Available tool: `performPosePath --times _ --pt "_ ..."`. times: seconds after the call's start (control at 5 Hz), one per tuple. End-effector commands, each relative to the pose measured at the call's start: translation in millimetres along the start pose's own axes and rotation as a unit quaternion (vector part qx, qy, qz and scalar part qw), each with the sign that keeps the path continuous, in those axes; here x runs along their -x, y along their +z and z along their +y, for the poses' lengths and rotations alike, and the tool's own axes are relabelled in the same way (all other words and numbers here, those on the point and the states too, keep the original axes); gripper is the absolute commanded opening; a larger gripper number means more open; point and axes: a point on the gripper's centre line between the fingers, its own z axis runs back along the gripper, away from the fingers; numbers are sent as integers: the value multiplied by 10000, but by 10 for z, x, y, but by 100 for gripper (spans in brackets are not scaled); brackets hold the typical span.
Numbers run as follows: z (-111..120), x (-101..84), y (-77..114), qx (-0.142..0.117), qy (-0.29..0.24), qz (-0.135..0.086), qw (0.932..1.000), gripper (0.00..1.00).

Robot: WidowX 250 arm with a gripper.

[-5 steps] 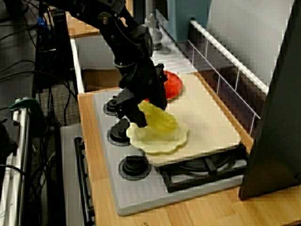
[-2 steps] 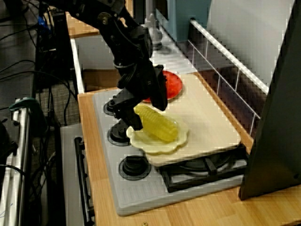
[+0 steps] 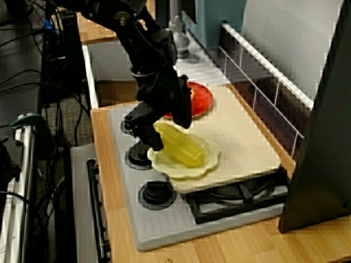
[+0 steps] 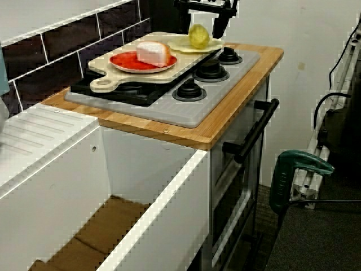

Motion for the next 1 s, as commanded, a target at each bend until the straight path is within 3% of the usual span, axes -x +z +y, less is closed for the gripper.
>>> performPosePath --times 0.0,0.6,0.8 --pt "222 4 422 -328 172 -470 9982 100" --pt "518 538 437 -180 1333 -373 9902 100" --pt "550 602 368 -174 2111 -341 9767 100"
